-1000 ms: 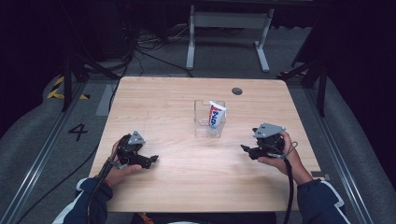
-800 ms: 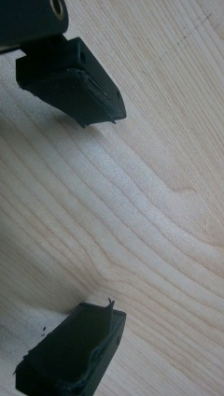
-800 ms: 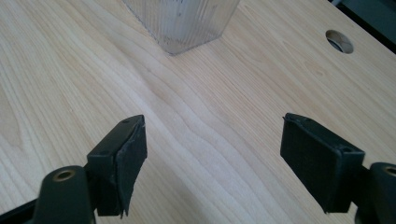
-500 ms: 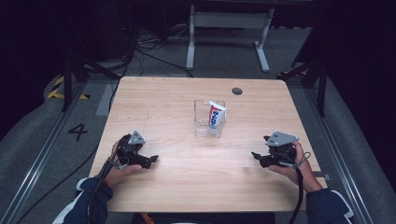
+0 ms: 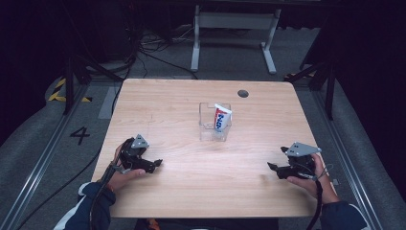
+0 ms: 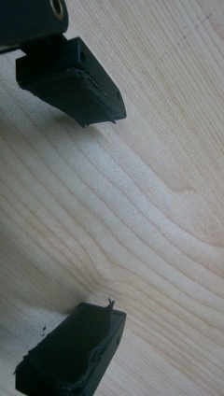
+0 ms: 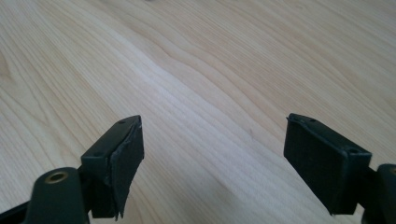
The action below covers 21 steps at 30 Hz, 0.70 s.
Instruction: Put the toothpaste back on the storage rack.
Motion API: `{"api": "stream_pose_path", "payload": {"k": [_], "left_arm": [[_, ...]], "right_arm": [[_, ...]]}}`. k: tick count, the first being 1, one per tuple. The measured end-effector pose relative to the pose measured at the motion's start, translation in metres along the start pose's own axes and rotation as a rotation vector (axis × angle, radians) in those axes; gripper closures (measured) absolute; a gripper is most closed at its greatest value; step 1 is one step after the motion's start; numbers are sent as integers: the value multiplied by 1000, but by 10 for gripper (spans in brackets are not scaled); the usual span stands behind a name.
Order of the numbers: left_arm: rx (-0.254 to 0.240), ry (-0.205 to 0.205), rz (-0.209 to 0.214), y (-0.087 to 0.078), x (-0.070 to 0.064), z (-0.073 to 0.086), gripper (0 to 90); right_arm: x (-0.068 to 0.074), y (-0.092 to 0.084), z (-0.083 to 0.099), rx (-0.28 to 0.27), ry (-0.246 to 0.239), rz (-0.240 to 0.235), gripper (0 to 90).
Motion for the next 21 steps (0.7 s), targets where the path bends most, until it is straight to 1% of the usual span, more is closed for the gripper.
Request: {"api": "stream_pose_path", "payload": {"k": [1,5,7,10,13,14,15,16,19,21], "left_arm": [[0,0,0,0,0,0,60],[2,3,1,0,0,0,59],[1,16,0,0,1,0,56],[7,0,5,1,0,-1,47],[14,4,12,2,0,-1,41],[8,6,11,2,0,-2,41],[14,11,13,2,0,-1,40],[14,6,15,2,0,-2,39],[14,8,15,2,0,-2,37],[13,7,15,3,0,-2,37]], "right_arm": [[-1,-1,3,2,4,1,209],[-4,-4,18,6,48,-11,209],[-8,-5,25,13,63,0,208],[-12,-7,34,7,106,7,206],[-17,-7,44,3,180,15,203],[-19,-6,47,-1,197,17,204],[-20,-5,50,-3,226,13,205],[-21,-3,54,5,240,15,199],[-25,-4,55,-1,255,33,197],[-25,-3,56,11,256,35,186]]}}
Point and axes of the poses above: each handheld gripper's, and its own axes: y roughly forward along the jaws, z roughly out of its underside, x roughly to its left, the point moved 10 cm from there along y, roughly forward along the jaws, and after that the axes turned 5 degrees about y, right-handed, at the moved point
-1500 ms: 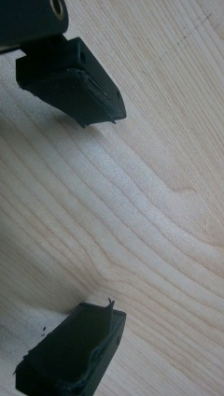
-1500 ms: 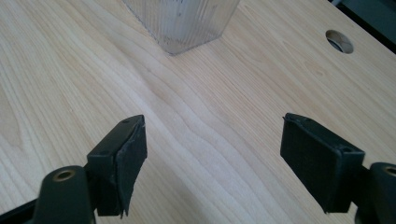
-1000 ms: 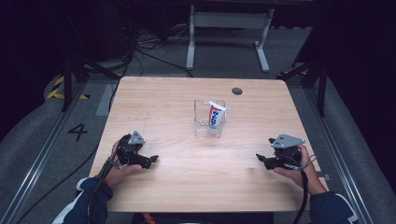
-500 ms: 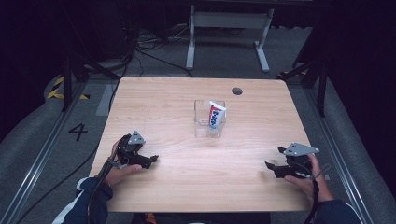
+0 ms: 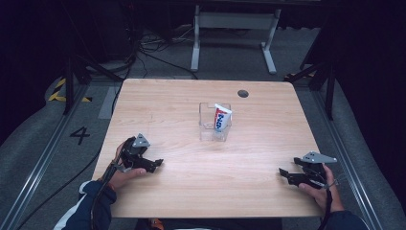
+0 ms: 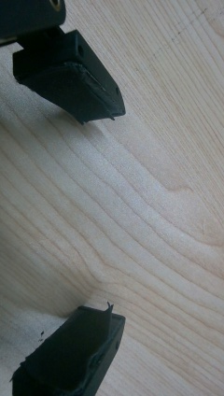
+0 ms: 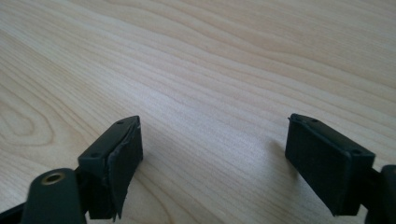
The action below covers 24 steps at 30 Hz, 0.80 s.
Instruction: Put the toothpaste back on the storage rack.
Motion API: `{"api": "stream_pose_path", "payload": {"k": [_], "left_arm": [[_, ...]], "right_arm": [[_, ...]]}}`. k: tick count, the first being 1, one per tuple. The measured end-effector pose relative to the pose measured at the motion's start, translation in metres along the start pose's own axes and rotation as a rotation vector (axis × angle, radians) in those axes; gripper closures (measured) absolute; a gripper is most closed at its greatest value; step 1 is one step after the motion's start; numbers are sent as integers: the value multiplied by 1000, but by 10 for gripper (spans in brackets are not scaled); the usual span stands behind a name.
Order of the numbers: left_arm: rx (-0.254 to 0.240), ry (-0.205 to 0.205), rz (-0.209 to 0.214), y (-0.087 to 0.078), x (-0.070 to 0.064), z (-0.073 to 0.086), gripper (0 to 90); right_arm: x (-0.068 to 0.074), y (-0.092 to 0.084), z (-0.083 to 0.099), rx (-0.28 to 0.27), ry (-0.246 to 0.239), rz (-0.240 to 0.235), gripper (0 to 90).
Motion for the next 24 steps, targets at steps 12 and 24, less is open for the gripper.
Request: {"api": "stream_pose_path", "payload": {"k": [12,24], "left_arm": [[-4,-9,-13,0,0,0,37],[-4,-12,-17,0,0,0,33]], "right_arm": [[0,1,0,3,-2,-5,171],[0,2,-1,7,-7,-7,150]]}}
Point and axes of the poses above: each handheld gripper's, and its own axes: y roughly forward along the jaws, z roughly out of its underside, x roughly to its left, the point moved 10 cm from there along y, roughly forward along the jaws, and after that the axes turned 5 degrees about y, right-handed, at the moved point
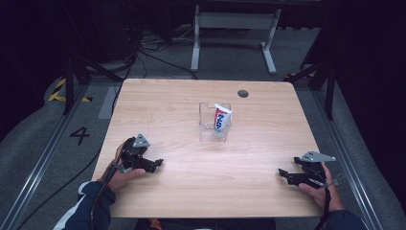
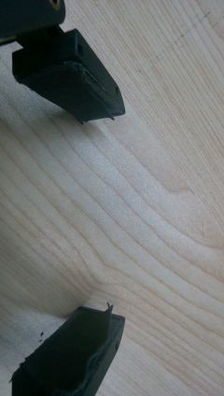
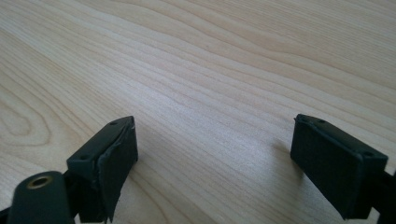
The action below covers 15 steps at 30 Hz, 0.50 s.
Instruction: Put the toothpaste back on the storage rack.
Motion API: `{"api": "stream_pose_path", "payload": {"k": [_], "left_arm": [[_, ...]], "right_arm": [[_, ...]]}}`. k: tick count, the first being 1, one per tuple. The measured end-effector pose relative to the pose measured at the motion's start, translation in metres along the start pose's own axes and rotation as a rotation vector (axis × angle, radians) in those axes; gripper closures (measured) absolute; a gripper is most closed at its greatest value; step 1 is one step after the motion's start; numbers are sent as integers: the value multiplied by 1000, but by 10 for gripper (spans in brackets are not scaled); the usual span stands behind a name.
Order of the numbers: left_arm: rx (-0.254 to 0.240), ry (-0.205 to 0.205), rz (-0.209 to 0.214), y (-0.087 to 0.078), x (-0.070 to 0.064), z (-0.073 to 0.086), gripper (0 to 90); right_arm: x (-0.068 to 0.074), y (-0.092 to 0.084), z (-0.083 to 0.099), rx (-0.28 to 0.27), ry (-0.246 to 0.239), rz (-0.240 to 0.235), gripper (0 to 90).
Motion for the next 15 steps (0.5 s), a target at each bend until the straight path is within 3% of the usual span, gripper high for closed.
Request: {"api": "stream_pose_path", "payload": {"k": [15], "left_arm": [[3,-3,4,2,0,-1,15]], "right_arm": [[0,0,0,1,-1,0,151]]}}
Point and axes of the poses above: each handheld gripper's, and its own axes: y roughly forward along the jaws, z roughly out of its underside, x roughly to its left, the point moved 10 cm from there along y, roughly forward along the jaws, and after that the axes turned 5 degrees about y, right-handed, at the moved point
